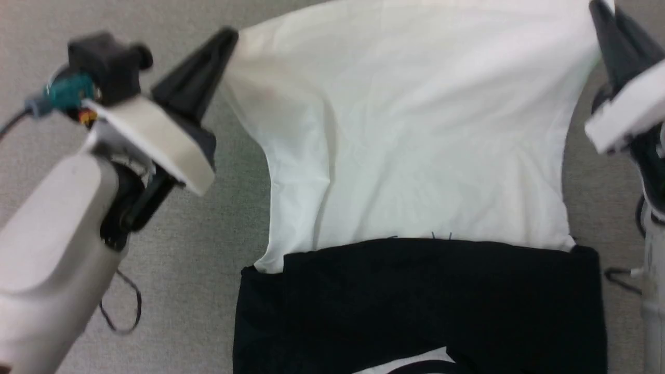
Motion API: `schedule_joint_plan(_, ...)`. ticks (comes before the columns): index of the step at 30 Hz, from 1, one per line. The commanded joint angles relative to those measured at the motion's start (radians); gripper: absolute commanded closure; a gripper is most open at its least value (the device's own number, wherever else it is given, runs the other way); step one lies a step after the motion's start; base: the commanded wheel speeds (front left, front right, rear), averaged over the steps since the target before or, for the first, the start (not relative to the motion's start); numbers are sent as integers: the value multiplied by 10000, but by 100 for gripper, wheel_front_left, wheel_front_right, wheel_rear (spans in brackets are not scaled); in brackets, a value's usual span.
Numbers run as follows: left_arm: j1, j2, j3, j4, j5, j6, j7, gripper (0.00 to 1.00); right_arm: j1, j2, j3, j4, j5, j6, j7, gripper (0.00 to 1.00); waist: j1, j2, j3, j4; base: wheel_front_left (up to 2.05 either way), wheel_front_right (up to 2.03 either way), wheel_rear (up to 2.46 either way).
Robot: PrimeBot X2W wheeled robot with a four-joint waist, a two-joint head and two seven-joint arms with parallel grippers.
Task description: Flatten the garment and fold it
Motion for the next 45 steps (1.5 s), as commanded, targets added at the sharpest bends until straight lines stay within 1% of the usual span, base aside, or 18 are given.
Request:
schedule_joint_plan(1, 482, 189, 72, -397, -115, 171, -79, 100, 488, 58, -123, -344, 149, -7, -47, 100, 2, 0, -1283, -383, 0, 0, 0)
schedule_joint_plan(6, 2097, 795, 171, -2132, -454, 838, 24, 100, 2159, 394, -629, -1732, 594, -7, 34, 100, 2, 0, -2153, -415, 0, 0, 0)
schedule_joint_plan(12, 3935, 1462, 344, -3944, -975, 1640, 122, 100, 3988, 796, -1067, -3138, 1009, -7, 313, 100, 2, 0, -2862, -409, 0, 0, 0)
schedule_joint_plan(19, 6127, 2012, 319, -5267, -1749, 2249, 41, 100, 6385, 1142, -1327, -4077, 1753, -7, 650, 100, 2, 0, -3548, -357, 0, 0, 0)
schedule_joint_plan(23, 7473, 2134, 275, -5690, -2358, 2431, -264, 100, 7824, 1219, -1402, -4297, 2467, -7, 749, 100, 2, 0, -3742, -339, 0, 0, 0)
schedule_joint_plan(27, 8702, 2146, 27, -5920, -2983, 2366, -484, 100, 9174, 1235, -1212, -4400, 2914, -7, 832, 100, 2, 0, -3812, -343, 0, 0, 0)
schedule_joint_plan(31, 9490, 2089, -474, -5613, -3165, 2316, -450, 100, 10109, 1239, -788, -4351, 3106, -7, 895, 100, 2, 0, -3800, -408, 0, 0, 0)
schedule_joint_plan(33, 9606, 2014, -599, -5504, -3202, 2303, -432, 100, 10260, 1239, -690, -4329, 3103, -7, 897, 100, 2, 0, -3786, -424, 0, 0, 0)
schedule_joint_plan(35, 9755, 1803, -816, -5163, -3312, 2221, -417, 100, 10490, 1177, -479, -4213, 3016, -7, 965, 100, 2, 0, -3755, -455, 0, 0, 0)
schedule_joint_plan(37, 9809, 1668, -1022, -4721, -3380, 2120, -306, 100, 10668, 1060, -304, -4047, 2942, -7, 1071, 74, 2, 0, -3738, -484, 0, 0, 0)
schedule_joint_plan(39, 9839, 1601, -1201, -4331, -3480, 2049, -105, 100, 10873, 946, -255, -3799, 2860, -7, 1354, 55, 2, 0, -3742, -506, 0, 0, 0)
schedule_joint_plan(40, 9861, 1609, -1294, -4169, -3544, 2024, 46, 100, 10982, 806, -177, -3707, 2803, -7, 1572, 5, 2, 0, -3747, -510, 0, 0, 0)
schedule_joint_plan(41, 9885, 1644, -1391, -4022, -3602, 2018, 229, 100, 11050, 685, -124, -3666, 2782, -7, 1702, 0, 2, 0, -3747, -515, 0, 0, 0)
schedule_joint_plan(42, 9898, 1686, -1469, -3914, -3648, 2012, 391, 100, 11087, 653, -174, -3641, 2781, -7, 1735, 0, 2, 0, -3749, -516, 0, 0, 0)
schedule_joint_plan(43, 9896, 1709, -1488, -3836, -3672, 2021, 460, 90, 11096, 659, -258, -3639, 2784, -7, 1720, 0, 2, 0, -3751, -515, 0, 0, 0)
schedule_joint_plan(44, 9892, 1707, -1463, -3775, -3693, 2046, 454, 75, 11086, 659, -330, -3653, 2769, -7, 1684, 0, 2, 0, -3757, -512, 0, 0, 0)
schedule_joint_plan(45, 9888, 1696, -1439, -3738, -3708, 2053, 429, 70, 11065, 664, -390, -3668, 2750, -7, 1634, 0, 2, 0, -3763, -511, 0, 0, 0)
